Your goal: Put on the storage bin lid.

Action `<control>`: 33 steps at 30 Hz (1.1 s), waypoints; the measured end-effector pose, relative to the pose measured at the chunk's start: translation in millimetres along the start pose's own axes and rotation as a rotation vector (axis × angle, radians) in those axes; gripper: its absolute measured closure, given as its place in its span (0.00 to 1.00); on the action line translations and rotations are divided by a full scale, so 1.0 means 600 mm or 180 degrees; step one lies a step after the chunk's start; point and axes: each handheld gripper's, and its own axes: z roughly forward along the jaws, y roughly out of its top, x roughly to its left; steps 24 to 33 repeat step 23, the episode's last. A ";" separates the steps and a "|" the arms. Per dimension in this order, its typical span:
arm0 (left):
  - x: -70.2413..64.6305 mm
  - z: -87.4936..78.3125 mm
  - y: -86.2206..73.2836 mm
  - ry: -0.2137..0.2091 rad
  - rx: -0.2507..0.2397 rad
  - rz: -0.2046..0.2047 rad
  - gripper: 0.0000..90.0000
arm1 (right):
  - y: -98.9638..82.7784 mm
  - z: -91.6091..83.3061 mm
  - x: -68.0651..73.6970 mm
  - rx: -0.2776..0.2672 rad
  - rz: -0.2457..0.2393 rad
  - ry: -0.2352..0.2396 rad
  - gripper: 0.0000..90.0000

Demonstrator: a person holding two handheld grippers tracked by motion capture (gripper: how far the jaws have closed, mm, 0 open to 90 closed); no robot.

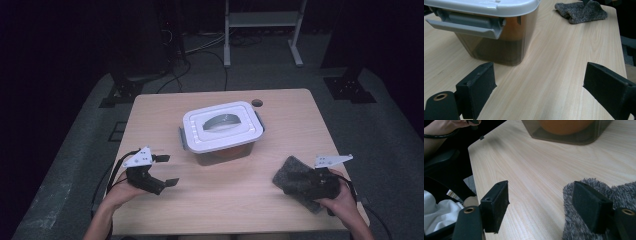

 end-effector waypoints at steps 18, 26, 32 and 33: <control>-0.007 0.008 -0.025 0.0065 0.0015 -0.0035 0.09 | -0.004 -0.004 -0.005 -0.0008 0.0030 -0.0012 0.32; -0.006 0.010 -0.033 0.0074 0.0013 -0.0067 0.09 | -0.005 -0.003 -0.005 -0.0003 0.0030 -0.0007 0.32; -0.006 0.010 -0.033 0.0074 0.0013 -0.0067 0.09 | -0.005 -0.003 -0.005 -0.0003 0.0030 -0.0007 0.32; -0.006 0.010 -0.033 0.0074 0.0013 -0.0067 0.09 | -0.005 -0.003 -0.005 -0.0003 0.0030 -0.0007 0.32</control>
